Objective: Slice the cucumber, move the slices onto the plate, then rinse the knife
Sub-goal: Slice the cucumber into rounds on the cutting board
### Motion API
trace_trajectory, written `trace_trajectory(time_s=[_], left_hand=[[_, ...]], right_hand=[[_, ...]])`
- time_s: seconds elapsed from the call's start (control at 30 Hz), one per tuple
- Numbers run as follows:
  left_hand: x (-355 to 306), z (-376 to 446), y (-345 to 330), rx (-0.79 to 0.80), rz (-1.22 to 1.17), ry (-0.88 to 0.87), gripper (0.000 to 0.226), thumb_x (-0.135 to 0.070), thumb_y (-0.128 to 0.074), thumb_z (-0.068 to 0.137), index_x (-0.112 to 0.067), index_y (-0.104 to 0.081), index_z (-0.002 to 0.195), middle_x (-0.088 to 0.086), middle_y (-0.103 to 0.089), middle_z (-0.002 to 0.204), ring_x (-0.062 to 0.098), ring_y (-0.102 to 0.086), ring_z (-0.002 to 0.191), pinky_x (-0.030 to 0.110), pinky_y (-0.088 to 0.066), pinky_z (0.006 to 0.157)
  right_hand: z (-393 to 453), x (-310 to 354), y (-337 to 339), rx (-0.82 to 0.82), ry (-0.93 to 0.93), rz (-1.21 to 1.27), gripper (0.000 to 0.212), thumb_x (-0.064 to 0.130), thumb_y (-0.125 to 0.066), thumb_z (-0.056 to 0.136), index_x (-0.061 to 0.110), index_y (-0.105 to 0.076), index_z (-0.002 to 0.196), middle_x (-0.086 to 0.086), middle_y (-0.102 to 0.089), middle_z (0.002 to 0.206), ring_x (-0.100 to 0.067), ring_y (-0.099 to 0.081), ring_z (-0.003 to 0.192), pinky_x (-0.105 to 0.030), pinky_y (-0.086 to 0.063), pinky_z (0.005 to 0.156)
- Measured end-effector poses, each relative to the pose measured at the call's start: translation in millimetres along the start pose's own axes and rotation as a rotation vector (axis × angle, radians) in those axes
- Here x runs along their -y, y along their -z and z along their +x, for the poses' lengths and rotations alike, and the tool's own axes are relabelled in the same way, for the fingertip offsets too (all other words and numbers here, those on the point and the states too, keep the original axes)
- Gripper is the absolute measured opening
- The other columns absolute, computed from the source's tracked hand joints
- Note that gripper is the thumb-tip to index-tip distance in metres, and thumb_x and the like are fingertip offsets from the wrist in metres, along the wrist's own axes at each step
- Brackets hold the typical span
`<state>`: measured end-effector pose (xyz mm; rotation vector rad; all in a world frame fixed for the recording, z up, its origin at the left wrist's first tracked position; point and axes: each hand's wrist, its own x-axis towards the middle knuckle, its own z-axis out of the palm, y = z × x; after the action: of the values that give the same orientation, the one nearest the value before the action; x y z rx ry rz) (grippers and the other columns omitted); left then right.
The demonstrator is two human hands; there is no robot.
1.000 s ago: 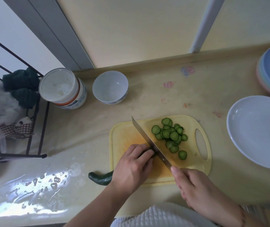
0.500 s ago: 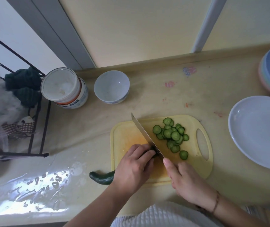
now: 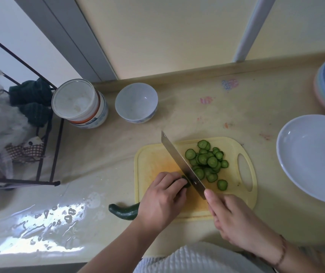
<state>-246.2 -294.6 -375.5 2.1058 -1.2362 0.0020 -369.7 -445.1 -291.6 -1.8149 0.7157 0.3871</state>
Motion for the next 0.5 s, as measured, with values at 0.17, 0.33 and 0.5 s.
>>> trace_trajectory(time_s=[0.17, 0.33, 0.5], left_hand=[[-1, 1, 1, 0.008, 0.003, 0.003, 0.019, -0.004, -0.079, 0.083, -0.008, -0.074, 0.1, 0.001, -0.067, 0.105, 0.021, -0.061, 0.091, 0.026, -0.052, 0.083], [-1, 1, 0, 0.016, 0.005, 0.0, 0.016, -0.004, -0.077, 0.084, -0.009, -0.075, 0.1, 0.0, -0.067, 0.105, 0.021, -0.061, 0.092, 0.027, -0.052, 0.084], [-1, 1, 0, 0.022, 0.007, 0.007, 0.014, -0.005, -0.074, 0.086, -0.009, -0.075, 0.099, 0.0, -0.067, 0.106, 0.022, -0.061, 0.091, 0.027, -0.052, 0.084]], right_hand=[[-8, 0, -1, -0.01, 0.003, 0.01, 0.07, 0.071, -0.027, 0.081, 0.005, -0.037, 0.065, 0.0, -0.033, 0.051, -0.011, -0.031, 0.042, -0.028, -0.028, 0.047], [-12, 0, -2, -0.017, -0.006, 0.005, 0.074, 0.073, -0.027, 0.078, 0.001, -0.039, 0.067, -0.001, -0.034, 0.052, -0.01, -0.029, 0.043, -0.027, -0.027, 0.049], [-13, 1, -4, -0.044, -0.016, -0.043, 0.077, 0.075, -0.024, 0.077, 0.001, -0.043, 0.067, -0.003, -0.04, 0.052, -0.011, -0.033, 0.044, -0.035, -0.034, 0.052]])
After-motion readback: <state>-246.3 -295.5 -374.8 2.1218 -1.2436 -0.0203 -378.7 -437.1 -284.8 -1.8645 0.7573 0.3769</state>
